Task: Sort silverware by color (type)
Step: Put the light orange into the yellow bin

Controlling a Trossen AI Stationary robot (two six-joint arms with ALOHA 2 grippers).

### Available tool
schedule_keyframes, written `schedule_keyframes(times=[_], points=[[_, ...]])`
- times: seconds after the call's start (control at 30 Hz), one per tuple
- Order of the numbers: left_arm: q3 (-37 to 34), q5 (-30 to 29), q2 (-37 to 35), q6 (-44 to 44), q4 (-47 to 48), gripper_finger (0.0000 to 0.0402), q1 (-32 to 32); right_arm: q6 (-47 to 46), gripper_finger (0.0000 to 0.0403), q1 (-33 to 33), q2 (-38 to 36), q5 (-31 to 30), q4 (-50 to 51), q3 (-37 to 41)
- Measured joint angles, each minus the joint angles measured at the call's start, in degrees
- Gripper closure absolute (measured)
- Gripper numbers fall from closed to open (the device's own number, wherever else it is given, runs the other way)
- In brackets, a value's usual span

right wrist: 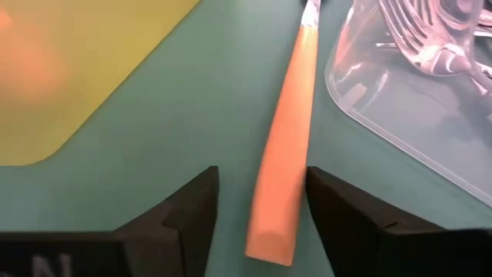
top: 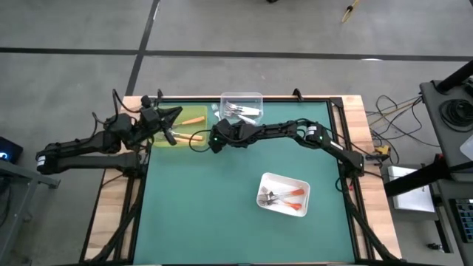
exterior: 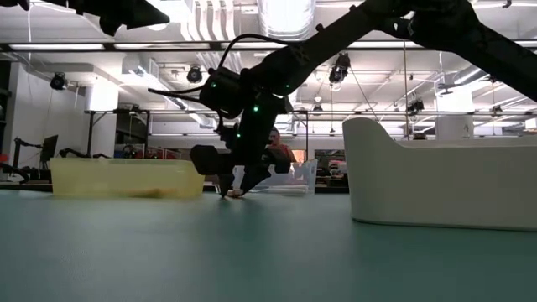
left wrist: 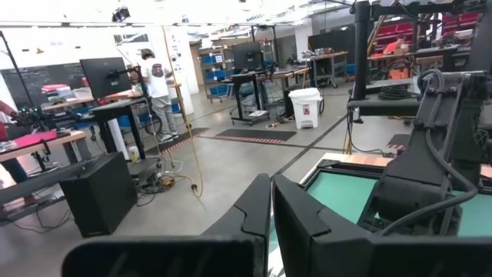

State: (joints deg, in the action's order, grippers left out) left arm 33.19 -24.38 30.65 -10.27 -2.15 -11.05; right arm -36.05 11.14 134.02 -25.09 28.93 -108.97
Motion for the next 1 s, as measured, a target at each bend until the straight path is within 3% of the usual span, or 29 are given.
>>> schedule_keyframes(times=[0.27,0.43,0.7,0.83,1.0], points=[[0.0,0.0,0.0,-0.21,0.0,0.0402,0.0,0.09,0.0331,0.0,-0.07,1.28,2.09,-0.48],[0.0,0.0,0.0,-0.21,0.02,0.0402,0.0,0.04,0.0333,0.0,-1.56,3.86,9.38,-0.52],[0.0,-0.02,0.0,-0.21,0.02,0.0402,-0.01,4.47,0.0324,-1.4,-6.0,19.3,31.88,-0.39],[0.0,-0.02,0.0,-0.2,0.01,0.0402,-0.02,5.73,0.032,-2.69,-6.38,20.01,33.15,-0.39],[0.0,-0.02,0.0,-0.19,0.0,0.0402,0.0,5.02,0.0286,-3.06,-6.38,20.88,33.25,-0.39]])
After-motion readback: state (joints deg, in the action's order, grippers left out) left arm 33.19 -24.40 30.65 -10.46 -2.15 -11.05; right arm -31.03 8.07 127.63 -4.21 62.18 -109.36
